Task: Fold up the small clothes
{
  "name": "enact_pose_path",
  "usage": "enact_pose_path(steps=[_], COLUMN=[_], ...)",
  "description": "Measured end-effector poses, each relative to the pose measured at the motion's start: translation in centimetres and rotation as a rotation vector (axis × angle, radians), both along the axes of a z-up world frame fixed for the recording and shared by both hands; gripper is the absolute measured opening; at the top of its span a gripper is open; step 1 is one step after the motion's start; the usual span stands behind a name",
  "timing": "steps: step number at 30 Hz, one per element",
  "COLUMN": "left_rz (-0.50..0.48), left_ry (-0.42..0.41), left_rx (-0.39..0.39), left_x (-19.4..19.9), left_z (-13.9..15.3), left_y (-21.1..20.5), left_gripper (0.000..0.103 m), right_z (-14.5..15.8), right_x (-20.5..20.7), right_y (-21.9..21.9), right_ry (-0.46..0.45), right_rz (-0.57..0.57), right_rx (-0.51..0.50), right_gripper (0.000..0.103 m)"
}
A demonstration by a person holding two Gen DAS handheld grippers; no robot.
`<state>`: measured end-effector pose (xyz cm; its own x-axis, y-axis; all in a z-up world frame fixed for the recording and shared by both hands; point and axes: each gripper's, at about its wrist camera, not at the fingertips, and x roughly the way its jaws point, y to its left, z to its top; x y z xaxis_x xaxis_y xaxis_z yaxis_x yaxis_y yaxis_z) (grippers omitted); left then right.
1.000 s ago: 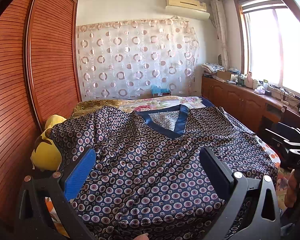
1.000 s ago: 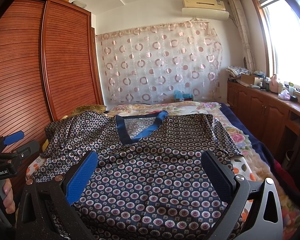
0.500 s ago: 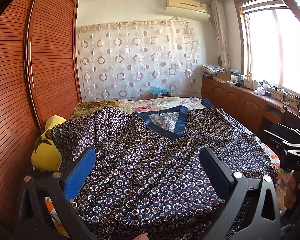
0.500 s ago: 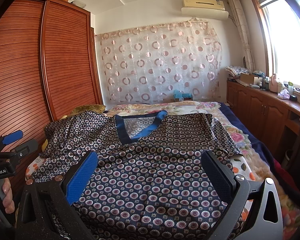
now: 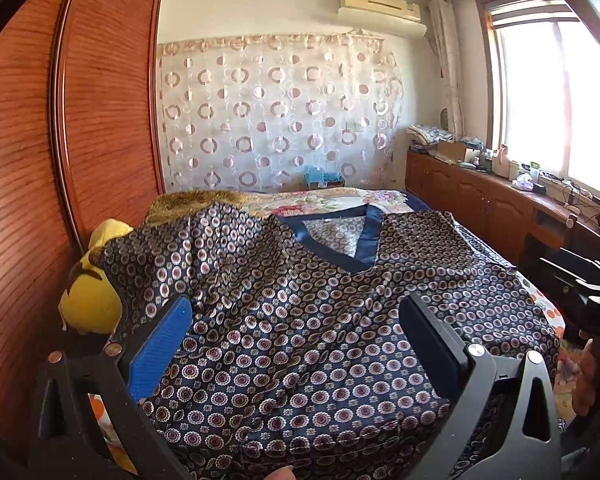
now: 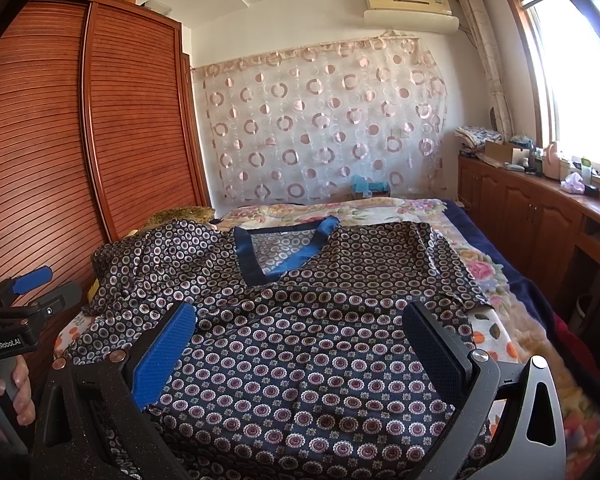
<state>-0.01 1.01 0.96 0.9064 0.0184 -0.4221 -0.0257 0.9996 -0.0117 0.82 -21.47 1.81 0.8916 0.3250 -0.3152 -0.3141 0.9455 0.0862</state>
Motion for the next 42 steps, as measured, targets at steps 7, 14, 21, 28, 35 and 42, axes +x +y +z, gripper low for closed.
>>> enact_pose_path(steps=[7, 14, 21, 28, 35, 42], left_rz=[0.055, 0.129, 0.187, 0.213, 0.183, 0.217], left_ry=[0.058, 0.109, 0.14, 0.16, 0.248, 0.327], left_rx=[-0.007, -0.008, -0.05, -0.107, -0.207, -0.241], left_x=[1.6, 2.6, 2.9, 3.6, 5.5, 6.9], left_z=[-2.0, -4.0, -5.5, -6.3, -8.6, -10.7], left_y=[3.5, 7.9, 12.9, 17.3, 19.1, 20.1], left_gripper=[0.103, 0.103, 0.103, 0.103, 0.067, 0.049], right_z=[-0.4, -1.5, -2.5, -2.9, -3.6, -3.8], right_x=[1.5, 3.8, 7.2, 9.1, 9.5, 10.2], right_y=[0.2, 1.7, 3.6, 4.6, 5.3, 6.2], right_ry=[0.016, 0.07, 0.107, 0.16, 0.199, 0.217], right_rz=[0.011, 0.051, 0.1, 0.156, 0.166, 0.158], right_rx=[-0.021, -0.059, -0.118, -0.139, -0.19, -0.216], right_gripper=[0.103, 0.103, 0.103, 0.103, 0.103, 0.103])
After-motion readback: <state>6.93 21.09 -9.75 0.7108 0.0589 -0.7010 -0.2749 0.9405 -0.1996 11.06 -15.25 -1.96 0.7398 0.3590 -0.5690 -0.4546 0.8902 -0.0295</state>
